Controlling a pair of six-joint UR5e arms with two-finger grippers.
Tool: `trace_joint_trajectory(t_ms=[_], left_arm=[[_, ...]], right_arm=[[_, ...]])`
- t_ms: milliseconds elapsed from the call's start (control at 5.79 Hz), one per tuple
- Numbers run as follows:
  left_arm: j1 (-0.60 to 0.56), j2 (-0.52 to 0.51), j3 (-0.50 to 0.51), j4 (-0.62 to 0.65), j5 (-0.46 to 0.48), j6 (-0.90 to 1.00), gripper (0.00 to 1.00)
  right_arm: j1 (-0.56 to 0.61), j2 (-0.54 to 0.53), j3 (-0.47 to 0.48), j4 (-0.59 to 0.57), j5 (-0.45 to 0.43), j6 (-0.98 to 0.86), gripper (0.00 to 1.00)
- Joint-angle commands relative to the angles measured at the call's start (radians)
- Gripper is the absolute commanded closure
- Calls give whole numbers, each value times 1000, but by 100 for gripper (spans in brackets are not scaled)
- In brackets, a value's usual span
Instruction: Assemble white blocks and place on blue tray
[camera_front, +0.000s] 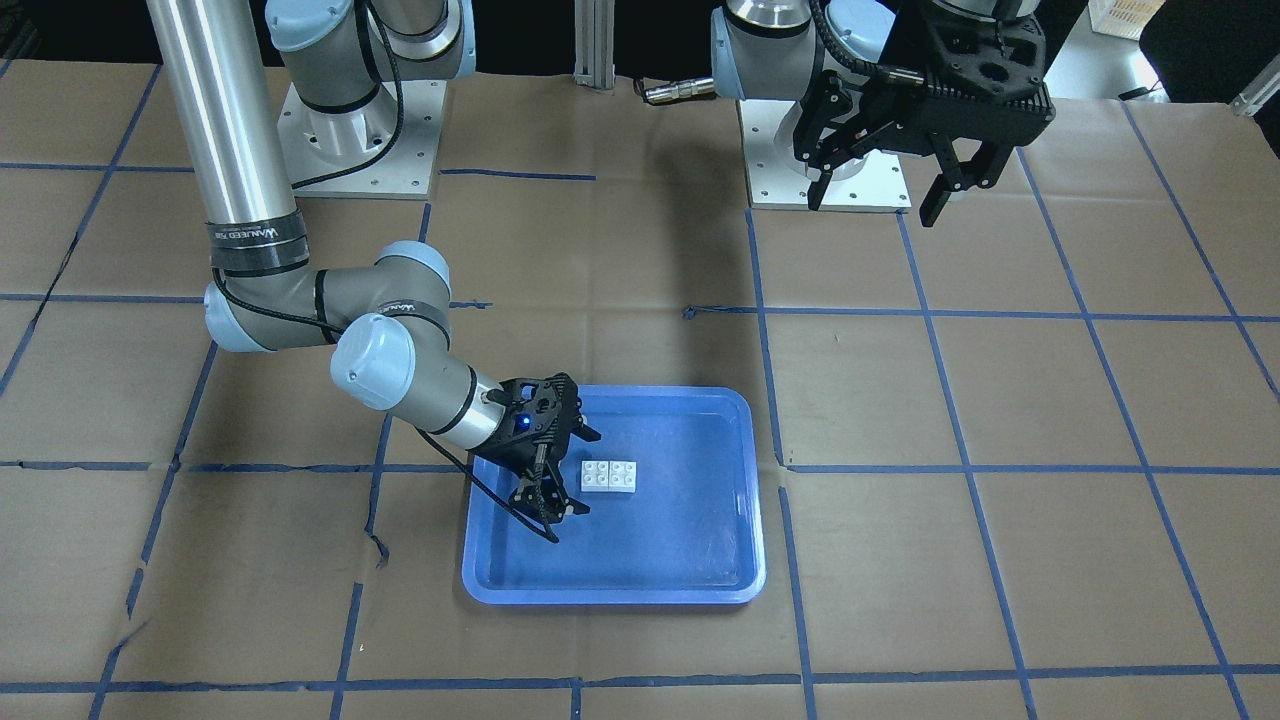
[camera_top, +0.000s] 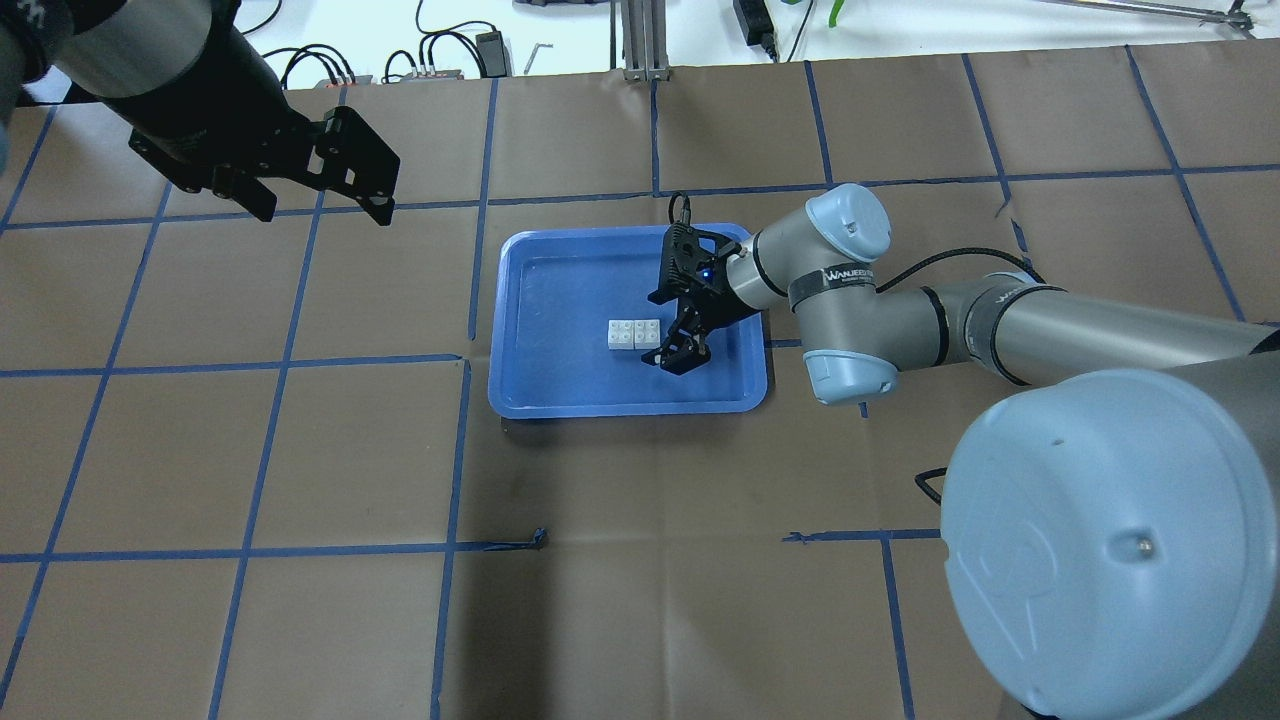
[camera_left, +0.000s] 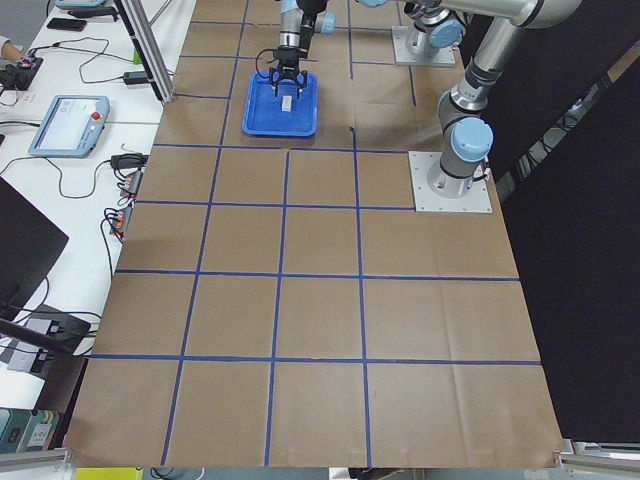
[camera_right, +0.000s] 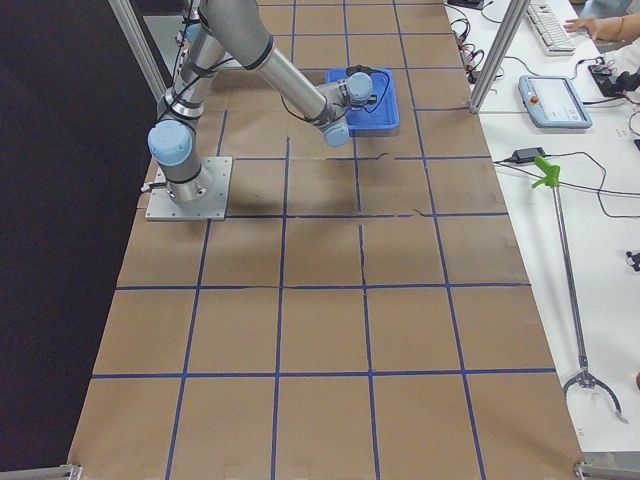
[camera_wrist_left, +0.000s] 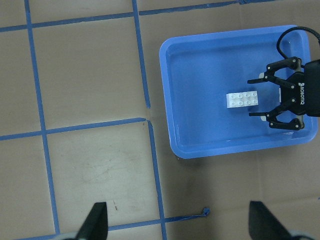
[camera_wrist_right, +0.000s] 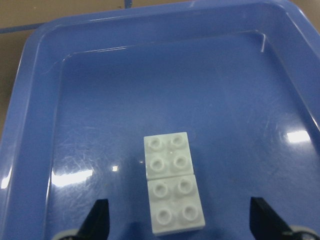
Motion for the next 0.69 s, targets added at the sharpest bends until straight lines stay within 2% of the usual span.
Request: trace_joint_trajectory(t_ms=[0, 173, 519], left_arm=[[0, 0, 0, 0, 0, 0, 1], [0, 0, 0, 0, 0, 0, 1], [0, 2, -2, -2, 0, 0, 1]], right_arm=[[0, -27, 0, 1, -123, 135, 0], [-2, -73, 1, 9, -230, 246, 0], [-14, -191, -8, 195, -427, 482, 0]])
